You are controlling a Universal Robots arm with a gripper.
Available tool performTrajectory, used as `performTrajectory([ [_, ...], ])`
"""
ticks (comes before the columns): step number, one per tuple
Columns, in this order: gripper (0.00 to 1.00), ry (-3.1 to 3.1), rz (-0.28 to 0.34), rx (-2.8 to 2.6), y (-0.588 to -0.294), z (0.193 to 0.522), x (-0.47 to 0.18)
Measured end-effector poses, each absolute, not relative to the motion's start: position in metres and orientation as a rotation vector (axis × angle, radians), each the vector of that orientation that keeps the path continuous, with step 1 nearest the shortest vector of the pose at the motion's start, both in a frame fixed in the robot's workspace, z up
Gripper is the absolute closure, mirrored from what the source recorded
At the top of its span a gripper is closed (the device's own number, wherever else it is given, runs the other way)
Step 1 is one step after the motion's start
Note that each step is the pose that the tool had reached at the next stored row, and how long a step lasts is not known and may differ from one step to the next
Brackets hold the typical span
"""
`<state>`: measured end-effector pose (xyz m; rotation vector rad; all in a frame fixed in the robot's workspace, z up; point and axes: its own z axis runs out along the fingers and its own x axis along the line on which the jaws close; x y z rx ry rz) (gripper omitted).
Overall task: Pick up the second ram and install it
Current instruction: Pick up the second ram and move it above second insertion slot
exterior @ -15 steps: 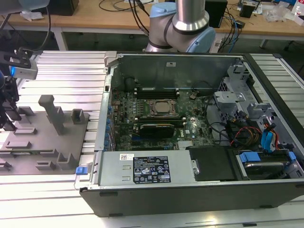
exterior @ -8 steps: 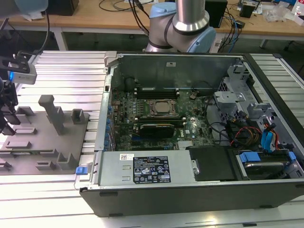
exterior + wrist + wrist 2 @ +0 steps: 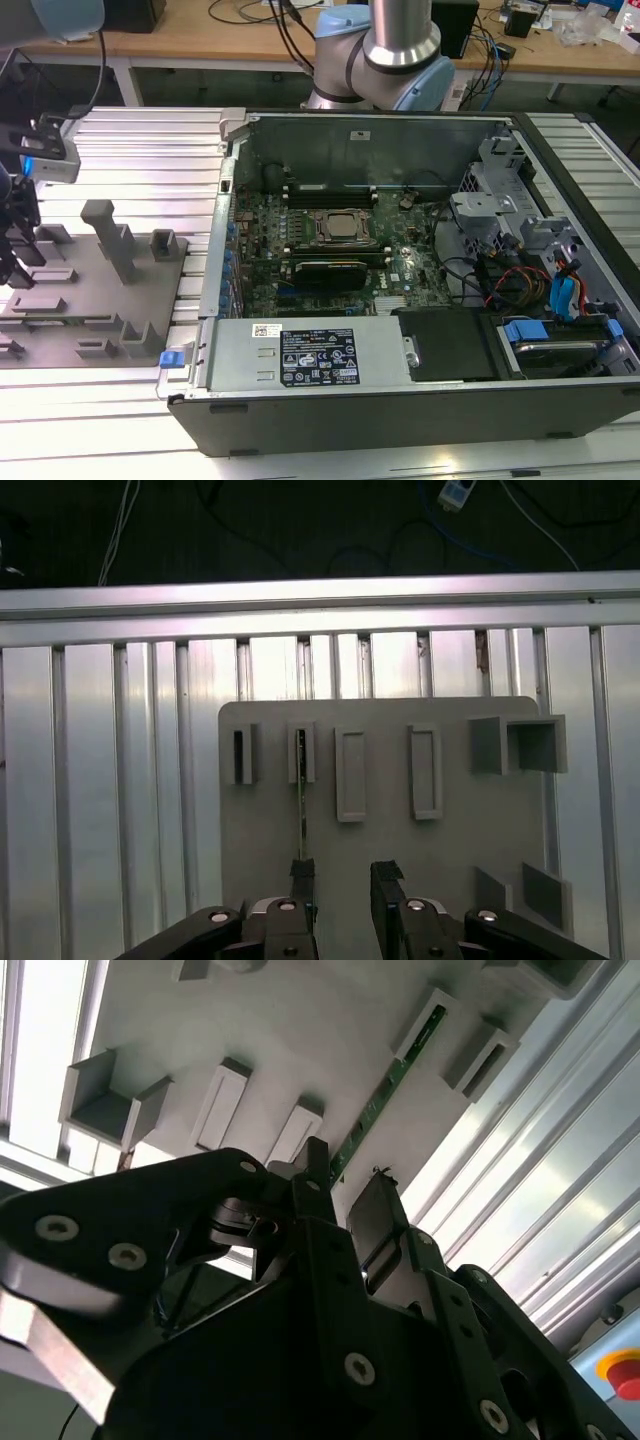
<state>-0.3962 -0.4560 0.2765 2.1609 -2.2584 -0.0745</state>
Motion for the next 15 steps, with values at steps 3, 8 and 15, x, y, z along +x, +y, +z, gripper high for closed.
performTrajectory([
  [3, 0.64, -2.257, -0.074, 2.162, -0.456, 0.273, -0.396],
  [8, 0.64, -2.257, -0.074, 2.163, -0.457, 0.269, -0.396],
  [15, 0.64, -2.256, -0.074, 2.163, -0.458, 0.265, -0.396],
])
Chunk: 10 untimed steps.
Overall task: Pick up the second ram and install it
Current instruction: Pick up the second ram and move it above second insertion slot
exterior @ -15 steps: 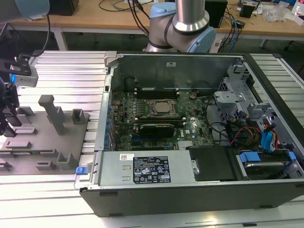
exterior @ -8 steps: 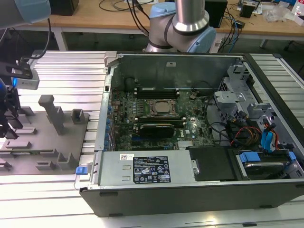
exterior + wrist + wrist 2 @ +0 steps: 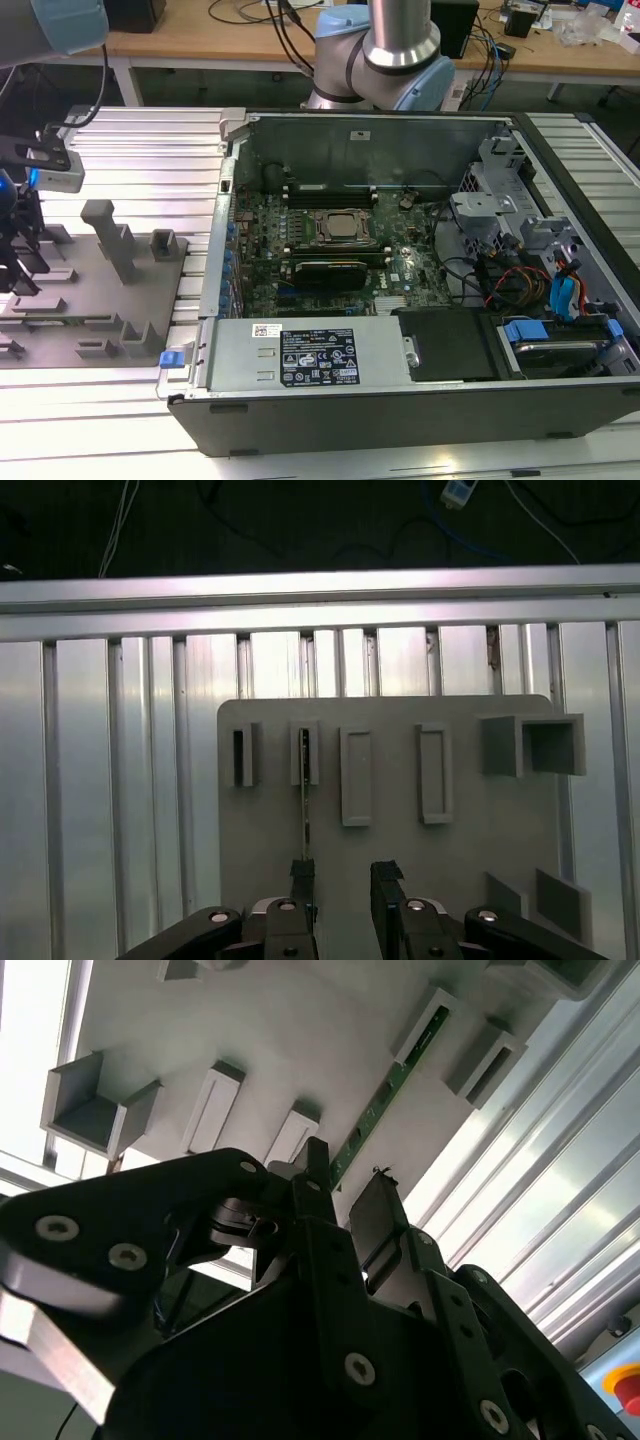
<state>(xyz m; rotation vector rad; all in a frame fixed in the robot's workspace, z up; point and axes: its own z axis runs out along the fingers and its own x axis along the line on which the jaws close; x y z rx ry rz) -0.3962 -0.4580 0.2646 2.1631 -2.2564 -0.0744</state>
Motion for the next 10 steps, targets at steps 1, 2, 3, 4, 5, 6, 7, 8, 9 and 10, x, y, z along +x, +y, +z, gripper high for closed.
performTrajectory([
  [1, 0.64, -2.256, -0.074, 2.163, -0.4583, 0.2637, -0.3962],
  [2, 0.64, -2.256, -0.074, 2.163, -0.4588, 0.2626, -0.3962],
  [3, 0.64, -2.256, -0.074, 2.164, -0.4593, 0.2616, -0.3962],
  [4, 0.64, -2.256, -0.074, 2.164, -0.4596, 0.2608, -0.3963],
  [5, 0.64, -2.256, -0.074, 2.164, -0.4599, 0.2599, -0.3962],
  [6, 0.64, -2.255, -0.074, 2.164, -0.4603, 0.2589, -0.3962],
  [7, 0.64, -2.255, -0.074, 2.164, -0.4605, 0.2579, -0.3962],
  [8, 0.64, -2.255, -0.074, 2.164, -0.4609, 0.2573, -0.3962],
  [9, 0.64, -2.255, -0.074, 2.165, -0.4614, 0.2563, -0.3961],
  [10, 0.64, -2.255, -0.074, 2.165, -0.4618, 0.2555, -0.3961],
])
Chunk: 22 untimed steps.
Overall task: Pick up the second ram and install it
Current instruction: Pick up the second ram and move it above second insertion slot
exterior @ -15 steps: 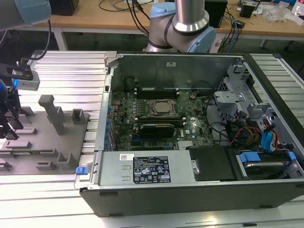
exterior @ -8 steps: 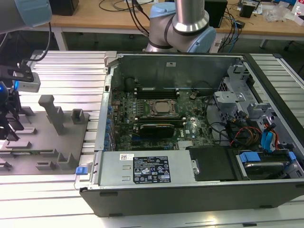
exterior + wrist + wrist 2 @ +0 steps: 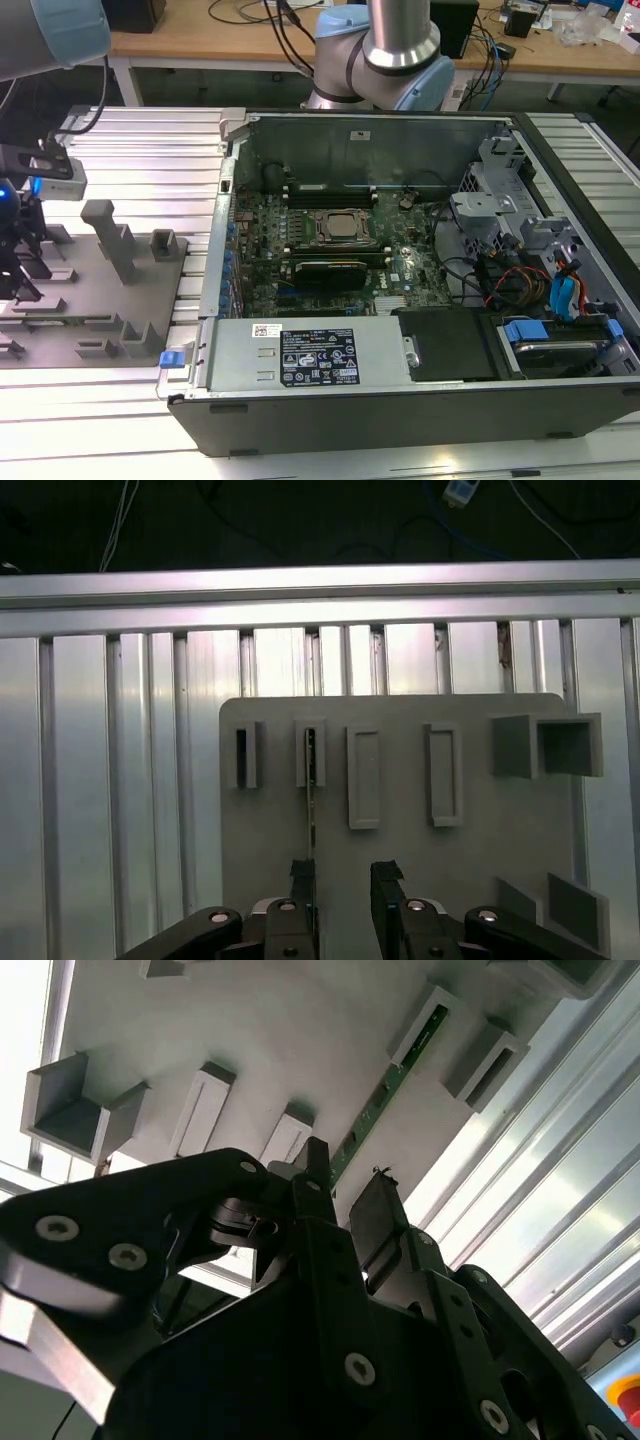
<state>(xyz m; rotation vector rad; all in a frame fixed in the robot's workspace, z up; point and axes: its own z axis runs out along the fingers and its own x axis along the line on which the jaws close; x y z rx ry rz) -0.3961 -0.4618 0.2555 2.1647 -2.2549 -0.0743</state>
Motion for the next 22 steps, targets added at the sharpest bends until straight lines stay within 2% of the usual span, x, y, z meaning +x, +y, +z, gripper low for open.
performTrajectory([
  [11, 0.64, -2.183, -0.069, 2.230, -0.472, 0.218, -0.388],
  [22, 0.64, -2.183, -0.071, 2.231, -0.473, 0.201, -0.388],
])
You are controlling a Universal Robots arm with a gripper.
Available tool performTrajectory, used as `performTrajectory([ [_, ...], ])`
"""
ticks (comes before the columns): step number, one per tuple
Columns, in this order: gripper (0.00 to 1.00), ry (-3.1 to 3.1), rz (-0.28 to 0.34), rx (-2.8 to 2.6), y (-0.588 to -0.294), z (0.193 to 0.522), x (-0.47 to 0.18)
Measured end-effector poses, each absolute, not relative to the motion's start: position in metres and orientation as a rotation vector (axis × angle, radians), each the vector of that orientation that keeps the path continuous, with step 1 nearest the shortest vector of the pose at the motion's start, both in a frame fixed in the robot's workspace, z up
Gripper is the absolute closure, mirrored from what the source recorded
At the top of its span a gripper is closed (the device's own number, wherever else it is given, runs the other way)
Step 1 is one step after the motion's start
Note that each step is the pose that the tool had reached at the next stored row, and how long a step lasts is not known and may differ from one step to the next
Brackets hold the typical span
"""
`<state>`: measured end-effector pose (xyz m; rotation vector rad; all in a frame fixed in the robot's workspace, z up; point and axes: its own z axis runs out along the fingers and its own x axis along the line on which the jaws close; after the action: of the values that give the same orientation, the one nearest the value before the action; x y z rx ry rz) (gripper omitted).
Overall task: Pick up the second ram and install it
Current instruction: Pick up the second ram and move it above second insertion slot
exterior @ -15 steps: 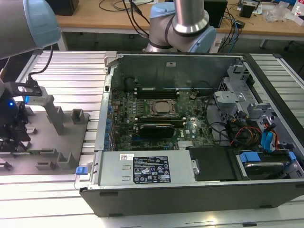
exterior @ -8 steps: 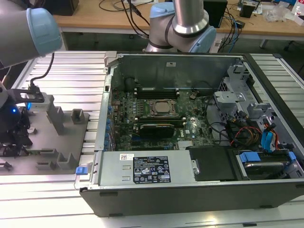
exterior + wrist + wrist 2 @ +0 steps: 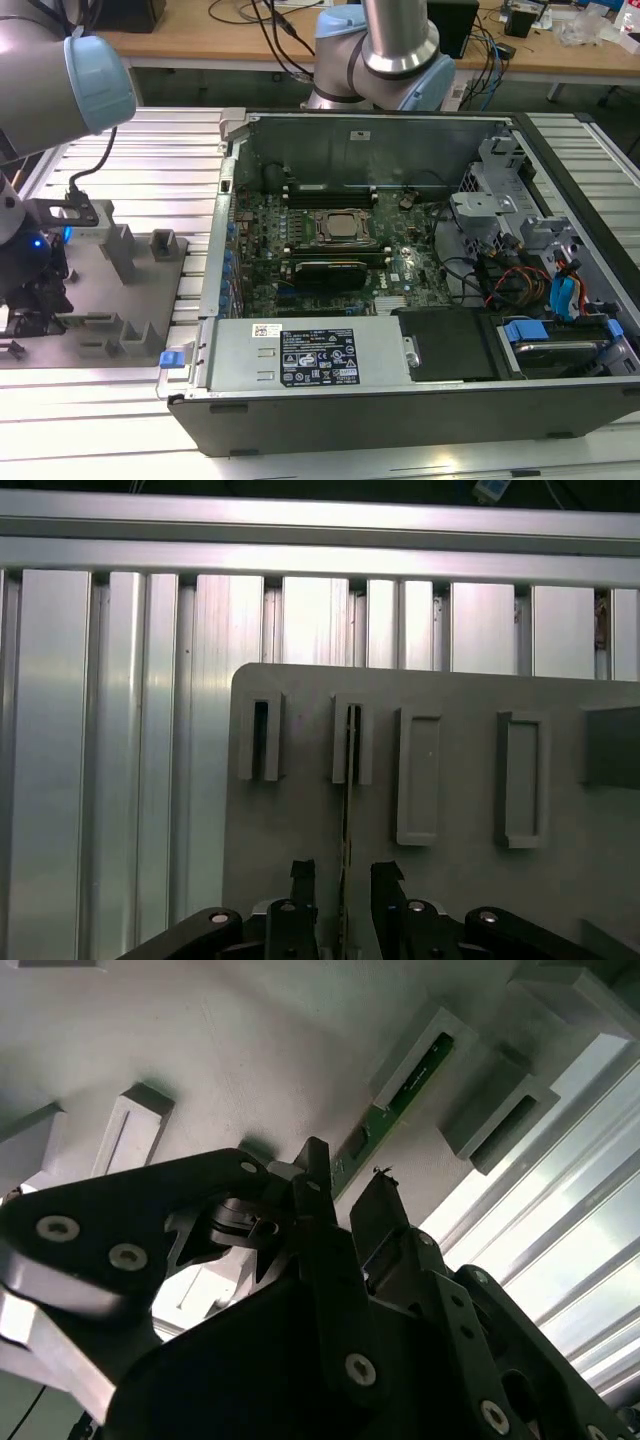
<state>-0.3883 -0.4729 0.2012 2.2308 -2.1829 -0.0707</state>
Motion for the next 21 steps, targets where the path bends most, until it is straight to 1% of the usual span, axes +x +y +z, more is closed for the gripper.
performTrajectory([
  [4, 0.65, -2.183, -0.071, 2.231, -0.4729, 0.2011, -0.3883],
  [7, 0.86, -2.183, -0.071, 2.231, -0.4729, 0.2010, -0.3883],
  [21, 0.86, -2.182, -0.069, 2.230, -0.4729, 0.2008, -0.3883],
])
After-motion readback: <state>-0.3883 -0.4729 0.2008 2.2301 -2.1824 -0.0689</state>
